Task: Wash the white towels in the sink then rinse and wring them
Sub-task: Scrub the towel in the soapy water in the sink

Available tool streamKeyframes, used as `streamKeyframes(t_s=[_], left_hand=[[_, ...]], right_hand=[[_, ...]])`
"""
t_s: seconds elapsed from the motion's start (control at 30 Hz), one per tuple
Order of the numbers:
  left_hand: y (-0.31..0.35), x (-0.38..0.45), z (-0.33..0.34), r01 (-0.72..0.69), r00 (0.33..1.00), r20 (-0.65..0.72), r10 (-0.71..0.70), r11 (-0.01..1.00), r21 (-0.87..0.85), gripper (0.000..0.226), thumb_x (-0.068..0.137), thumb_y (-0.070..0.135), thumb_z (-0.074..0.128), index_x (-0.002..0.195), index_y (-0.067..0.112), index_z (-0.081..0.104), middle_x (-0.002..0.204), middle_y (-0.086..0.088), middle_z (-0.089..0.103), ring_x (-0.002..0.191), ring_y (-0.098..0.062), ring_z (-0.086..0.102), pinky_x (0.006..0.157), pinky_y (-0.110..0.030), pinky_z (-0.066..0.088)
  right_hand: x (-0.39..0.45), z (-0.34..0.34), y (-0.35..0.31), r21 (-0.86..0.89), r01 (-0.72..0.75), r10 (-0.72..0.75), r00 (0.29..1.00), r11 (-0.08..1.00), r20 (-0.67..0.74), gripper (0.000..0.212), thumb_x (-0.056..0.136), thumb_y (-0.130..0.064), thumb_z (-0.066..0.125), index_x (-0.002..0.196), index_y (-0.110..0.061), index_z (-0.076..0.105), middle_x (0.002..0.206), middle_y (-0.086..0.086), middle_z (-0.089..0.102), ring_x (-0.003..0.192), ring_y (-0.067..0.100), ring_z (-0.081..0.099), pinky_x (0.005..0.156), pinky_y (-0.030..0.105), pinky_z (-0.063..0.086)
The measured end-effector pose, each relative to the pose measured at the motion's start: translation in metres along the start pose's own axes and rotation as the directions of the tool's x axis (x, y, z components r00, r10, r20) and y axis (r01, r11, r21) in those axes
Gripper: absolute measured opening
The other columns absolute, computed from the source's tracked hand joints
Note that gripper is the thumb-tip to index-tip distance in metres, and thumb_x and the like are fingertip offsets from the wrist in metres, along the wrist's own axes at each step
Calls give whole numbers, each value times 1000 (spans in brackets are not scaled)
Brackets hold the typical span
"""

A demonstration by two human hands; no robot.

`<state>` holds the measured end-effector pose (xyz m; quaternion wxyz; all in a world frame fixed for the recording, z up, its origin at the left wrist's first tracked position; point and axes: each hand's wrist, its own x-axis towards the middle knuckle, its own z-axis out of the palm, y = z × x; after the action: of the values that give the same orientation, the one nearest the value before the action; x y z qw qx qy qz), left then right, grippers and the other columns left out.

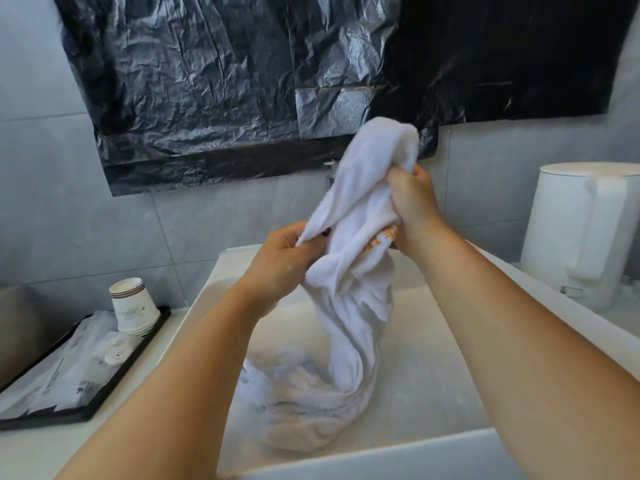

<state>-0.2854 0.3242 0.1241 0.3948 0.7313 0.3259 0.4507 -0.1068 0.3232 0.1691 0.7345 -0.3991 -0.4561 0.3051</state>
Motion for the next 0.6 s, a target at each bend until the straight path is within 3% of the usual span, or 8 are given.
streamKeyframes(t_s=[0.1,0.27,0.33,0.4,0.43,0.5,0.53,0.6], left_hand=[[7,1,-3,-4,983,-182,-20,991,-132,24,101,10,48,90,9,69,79,-2,74,73,-14,69,65,-28,56],[14,3,-10,63,929,-329,-171,947,-314,23,94,8,45,82,14,64,72,-2,68,72,-18,66,64,-31,55],[11,5,-15,96,899,-377,-222,941,-326,17,89,16,51,77,16,62,73,-4,65,73,-22,64,67,-33,53],[10,4,-17,127,881,-400,-252,942,-312,24,95,23,51,77,15,64,67,-2,68,68,-20,67,62,-30,53],[11,4,-15,142,873,-412,-259,945,-294,28,98,23,49,77,14,65,63,0,69,62,-17,68,56,-25,53],[11,2,-2,195,877,-387,-285,947,-255,31,100,26,47,78,14,65,68,1,71,61,-12,67,55,-22,52],[12,1,7,223,887,-354,-295,947,-231,33,101,32,47,79,15,65,73,-1,72,67,-13,68,61,-22,54],[10,-2,27,247,917,-249,-310,935,-256,39,100,43,49,83,14,69,78,-5,74,78,-19,70,77,-29,56]], right_hand=[[3,0,4,-262,15,-21,1000,965,-19,23,63,-29,59,83,-20,66,89,3,72,92,26,69,85,47,57],[-24,22,8,-490,-169,263,956,855,130,21,64,-21,63,83,-12,64,78,4,64,77,26,64,69,35,50],[-33,27,4,-520,-228,442,833,823,334,24,62,-21,66,84,-11,64,73,6,62,74,25,62,66,32,47],[-40,30,3,-537,-243,542,664,808,515,44,63,-34,79,99,-10,69,89,7,73,87,23,69,81,35,54],[-39,32,7,-547,-224,537,664,806,520,58,61,-45,83,106,-12,69,98,6,74,93,22,70,88,37,55],[-40,38,15,-563,-145,400,842,813,361,67,63,-58,81,109,-12,67,102,4,72,94,21,69,86,35,55],[-38,40,19,-543,-108,269,936,833,228,61,69,-58,77,106,-10,68,99,5,71,92,21,68,78,32,54],[-31,38,26,-521,-72,83,997,851,-2,43,80,-54,68,90,-11,69,86,5,69,85,23,66,61,29,46]])
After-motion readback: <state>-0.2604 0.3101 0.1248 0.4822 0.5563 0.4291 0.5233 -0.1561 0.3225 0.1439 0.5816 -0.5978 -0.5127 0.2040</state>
